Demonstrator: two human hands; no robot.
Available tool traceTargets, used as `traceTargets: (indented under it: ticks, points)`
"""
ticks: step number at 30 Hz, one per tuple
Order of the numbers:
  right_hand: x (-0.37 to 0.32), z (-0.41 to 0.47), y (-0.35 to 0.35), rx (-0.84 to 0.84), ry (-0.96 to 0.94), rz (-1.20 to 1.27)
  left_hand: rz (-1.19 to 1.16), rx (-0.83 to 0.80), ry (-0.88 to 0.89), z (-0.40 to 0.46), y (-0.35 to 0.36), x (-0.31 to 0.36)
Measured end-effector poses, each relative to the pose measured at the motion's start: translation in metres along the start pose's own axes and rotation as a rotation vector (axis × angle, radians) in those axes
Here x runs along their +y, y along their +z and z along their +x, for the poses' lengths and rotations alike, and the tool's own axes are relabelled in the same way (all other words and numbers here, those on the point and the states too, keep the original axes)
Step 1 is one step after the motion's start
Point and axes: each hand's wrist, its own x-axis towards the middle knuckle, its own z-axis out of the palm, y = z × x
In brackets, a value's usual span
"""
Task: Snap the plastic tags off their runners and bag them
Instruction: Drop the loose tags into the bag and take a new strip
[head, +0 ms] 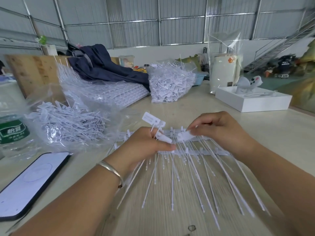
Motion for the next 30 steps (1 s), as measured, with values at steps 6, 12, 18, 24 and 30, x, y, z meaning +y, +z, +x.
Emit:
traceTargets:
  ticks: [6,12,18,24,30]
  points:
    - [0.003,0.0,0.008,0.013,-0.016,-0.136,-0.155,0.031,-0.029,0.002,-0.001,-0.002]
    - [0.013,0.002,0.01,0.03,-0.071,-0.171,-0.364,-0.08,-0.17,-0.002,0.003,0.004]
    - [0.013,0.001,0.011,0.02,-0.092,-0.24,-0.559,-0.098,-0.206,-0.001,0.0,0.008]
    - [0.009,-0.003,0.016,0.11,-0.191,-0.341,-0.544,-0.121,-0.08,-0.003,0.002,0.01]
    - [0.01,-0.002,0.015,0.108,-0.182,-0.33,-0.472,0.004,-0.036,-0.002,0.003,0.007]
